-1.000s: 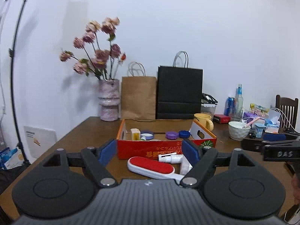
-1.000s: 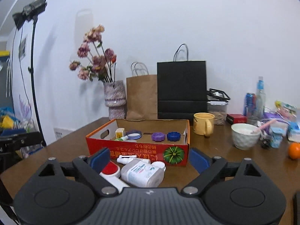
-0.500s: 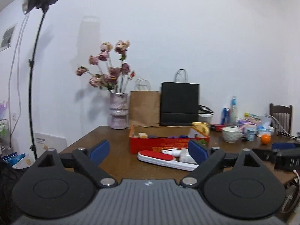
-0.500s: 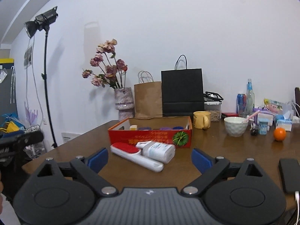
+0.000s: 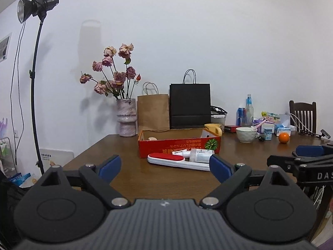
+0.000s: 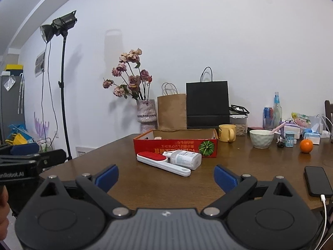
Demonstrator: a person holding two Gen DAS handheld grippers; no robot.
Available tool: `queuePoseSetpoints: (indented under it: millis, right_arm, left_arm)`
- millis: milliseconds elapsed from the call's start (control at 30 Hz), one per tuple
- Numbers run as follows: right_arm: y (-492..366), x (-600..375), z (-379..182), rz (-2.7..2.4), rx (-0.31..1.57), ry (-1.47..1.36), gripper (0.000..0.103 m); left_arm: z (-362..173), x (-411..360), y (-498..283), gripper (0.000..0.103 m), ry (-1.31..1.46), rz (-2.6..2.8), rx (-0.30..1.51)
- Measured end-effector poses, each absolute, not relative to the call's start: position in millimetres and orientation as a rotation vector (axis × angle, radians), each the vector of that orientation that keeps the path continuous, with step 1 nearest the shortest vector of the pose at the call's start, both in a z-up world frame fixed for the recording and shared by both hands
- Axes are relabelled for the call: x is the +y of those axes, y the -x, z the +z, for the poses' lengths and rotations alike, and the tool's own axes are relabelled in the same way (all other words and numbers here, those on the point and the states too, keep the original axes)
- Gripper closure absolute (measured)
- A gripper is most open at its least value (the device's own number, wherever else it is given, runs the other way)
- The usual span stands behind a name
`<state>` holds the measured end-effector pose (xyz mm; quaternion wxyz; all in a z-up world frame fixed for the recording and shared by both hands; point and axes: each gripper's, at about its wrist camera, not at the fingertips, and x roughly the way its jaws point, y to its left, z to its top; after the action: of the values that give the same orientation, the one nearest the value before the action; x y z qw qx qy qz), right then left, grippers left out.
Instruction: Organize rigid objects
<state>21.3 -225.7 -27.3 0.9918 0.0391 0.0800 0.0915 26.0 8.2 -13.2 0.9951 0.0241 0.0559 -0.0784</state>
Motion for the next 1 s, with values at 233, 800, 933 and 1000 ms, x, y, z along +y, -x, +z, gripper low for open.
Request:
queuePoseSetpoints:
  millis: [233, 800, 933, 1000]
  right_arm:
    - [-23.7, -225.8, -29.1, 0.183, 0.172, -0.090, 0.004]
    - [-50.7, -223.5, -30.9, 0.180, 0.204, -0.075, 0.004]
    - [-73.1, -222.7, -26.7, 0.185, 0.216, -0.064, 0.005]
    - [-87.5, -224.1, -24.7, 0.180, 0.223, -0.066, 0.005]
  left_arm:
    - [-14.0, 7.4, -26.8, 0.009, -0.051, -0.154, 0.109]
    - [-23.2, 12.0, -43.9, 0.009, -0.032, -0.162, 0.161]
    - [-20.6, 13.8, -69.4, 0.009, -0.027, -0.174, 0.172]
    - [-18.9, 13.3, -83.6, 0.009, -0.030, -0.163, 0.171]
